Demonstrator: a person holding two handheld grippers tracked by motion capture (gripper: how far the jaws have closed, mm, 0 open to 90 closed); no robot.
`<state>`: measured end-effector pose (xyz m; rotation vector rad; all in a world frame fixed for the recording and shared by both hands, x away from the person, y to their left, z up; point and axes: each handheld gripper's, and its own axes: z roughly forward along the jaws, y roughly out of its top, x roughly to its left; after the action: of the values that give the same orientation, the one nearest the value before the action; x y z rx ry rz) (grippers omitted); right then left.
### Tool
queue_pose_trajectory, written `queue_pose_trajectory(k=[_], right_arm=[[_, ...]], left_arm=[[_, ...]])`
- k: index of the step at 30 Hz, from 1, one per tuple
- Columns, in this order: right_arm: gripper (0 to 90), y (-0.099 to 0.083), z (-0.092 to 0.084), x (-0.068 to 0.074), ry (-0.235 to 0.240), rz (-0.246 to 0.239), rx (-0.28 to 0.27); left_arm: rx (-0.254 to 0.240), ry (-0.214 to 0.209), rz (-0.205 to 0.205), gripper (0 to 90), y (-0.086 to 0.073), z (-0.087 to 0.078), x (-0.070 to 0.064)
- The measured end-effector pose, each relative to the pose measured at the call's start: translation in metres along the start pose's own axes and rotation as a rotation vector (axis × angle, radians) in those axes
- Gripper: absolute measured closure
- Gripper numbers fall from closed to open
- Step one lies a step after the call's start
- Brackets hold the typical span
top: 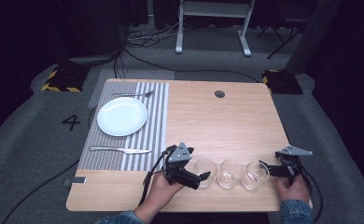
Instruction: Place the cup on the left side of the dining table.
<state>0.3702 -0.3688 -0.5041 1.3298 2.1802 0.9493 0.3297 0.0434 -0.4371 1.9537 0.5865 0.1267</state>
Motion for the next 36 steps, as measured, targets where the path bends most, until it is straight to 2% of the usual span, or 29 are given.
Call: queue_pose_trajectory(k=[3,7,9,11,15,16,17,18,20,21,23,26,31,33,36], right_arm=[[12.9,0.0,0.0,0.0,0.0,0.0,0.0],[12.9,0.0,0.0,0.0,0.0,0.0,0.0],[12.9,0.0,0.0,0.0,0.0,0.0,0.0],[12.9,0.0,0.0,0.0,0.0,0.0,0.0],[13.0,0.0,0.0,0.0,-0.001,0.001,0.0],[12.9,0.0,0.0,0.0,-0.002,-0.001,-0.001],[12.9,0.0,0.0,0.0,-0.002,-0.001,-0.001],[13.0,0.0,0.0,0.0,-0.002,0.0,-0.001],[12.9,0.0,0.0,0.0,-0.002,-0.001,-0.001],[13.0,0.0,0.0,0.0,-0.002,-0.001,-0.001],[12.9,0.0,0.0,0.0,-0.001,0.0,-0.001],[13.0,0.0,0.0,0.0,-0.002,0.0,-0.001],[13.0,0.0,0.0,0.0,-0.002,0.0,-0.001],[13.0,0.0,0.0,0.0,-0.003,0.0,-0.001],[13.0,0.0,0.0,0.0,-0.003,0.0,-0.001]], left_arm=[[0.001,-0.005,0.003,0.0,0.0,0.005,-0.001],[-0.023,-0.022,-0.001,0.0,-0.002,0.013,0.0],[-0.004,-0.049,-0.01,0.0,-0.005,0.023,0.0],[0.012,-0.05,-0.017,0.0,-0.006,0.026,-0.001],[0.026,-0.028,-0.015,0.0,-0.014,0.035,-0.001],[0.066,-0.022,-0.019,0.0,-0.017,0.039,-0.001],[0.066,-0.022,-0.019,1.3,-0.017,0.039,-0.001],[0.103,-0.025,-0.022,4.2,-0.021,0.044,-0.002],[0.109,-0.014,-0.026,6.5,-0.022,0.046,-0.002],[0.11,-0.02,-0.043,10.1,-0.025,0.048,-0.002],[0.108,-0.028,-0.044,13.0,-0.026,0.048,-0.002],[0.122,0.011,0.025,14.9,-0.028,0.05,-0.006],[0.117,0.035,0.057,17.9,-0.031,0.05,-0.008],[0.122,0.041,0.091,18.7,-0.033,0.05,-0.01],[0.132,0.042,0.094,18.7,-0.032,0.051,-0.011]])
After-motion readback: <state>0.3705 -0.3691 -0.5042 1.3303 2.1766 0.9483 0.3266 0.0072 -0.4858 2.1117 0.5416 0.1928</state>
